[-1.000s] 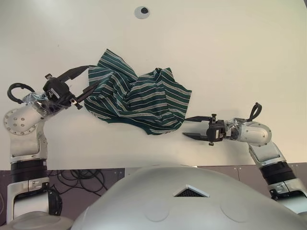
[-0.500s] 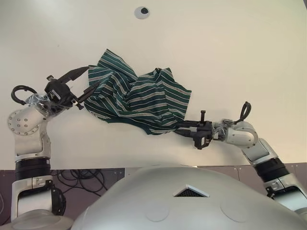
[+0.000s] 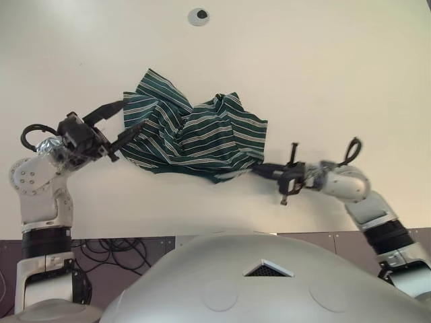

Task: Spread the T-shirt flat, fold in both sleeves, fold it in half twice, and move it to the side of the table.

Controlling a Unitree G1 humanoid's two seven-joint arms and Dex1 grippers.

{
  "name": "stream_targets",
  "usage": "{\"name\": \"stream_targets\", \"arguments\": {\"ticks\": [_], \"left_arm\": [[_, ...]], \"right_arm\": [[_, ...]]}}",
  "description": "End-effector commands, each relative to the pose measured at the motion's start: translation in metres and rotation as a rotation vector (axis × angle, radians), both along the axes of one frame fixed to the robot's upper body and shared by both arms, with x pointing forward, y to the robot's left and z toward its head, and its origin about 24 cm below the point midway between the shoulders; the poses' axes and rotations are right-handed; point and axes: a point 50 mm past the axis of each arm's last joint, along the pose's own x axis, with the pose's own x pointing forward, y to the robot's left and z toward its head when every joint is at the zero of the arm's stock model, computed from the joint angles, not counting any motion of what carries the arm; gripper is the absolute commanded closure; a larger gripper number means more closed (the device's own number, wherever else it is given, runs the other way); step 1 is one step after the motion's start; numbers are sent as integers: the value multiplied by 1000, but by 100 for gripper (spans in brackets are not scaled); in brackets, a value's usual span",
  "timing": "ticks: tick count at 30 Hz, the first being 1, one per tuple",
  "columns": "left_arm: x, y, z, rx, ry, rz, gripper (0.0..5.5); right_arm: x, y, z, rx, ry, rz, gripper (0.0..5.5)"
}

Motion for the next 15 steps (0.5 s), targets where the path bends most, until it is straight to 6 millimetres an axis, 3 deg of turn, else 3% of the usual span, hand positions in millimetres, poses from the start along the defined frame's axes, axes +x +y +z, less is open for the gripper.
{"name": "stream_targets", "arguments": {"ticks": [1, 5, 11, 15], "left_arm": [[-24, -13, 0, -34, 94, -142, 328], [-22, -21, -3, -10, 102, -152, 328], [-25, -37, -33, 414, 52, -234, 328], [-21, -37, -41, 552, -50, -248, 328]], "right_arm": [[26, -30, 31, 98, -36, -126, 547], [30, -40, 36, 119, -22, -159, 547], [33, -43, 36, 118, -24, -172, 547], [34, -44, 36, 120, -30, -181, 547]]}}
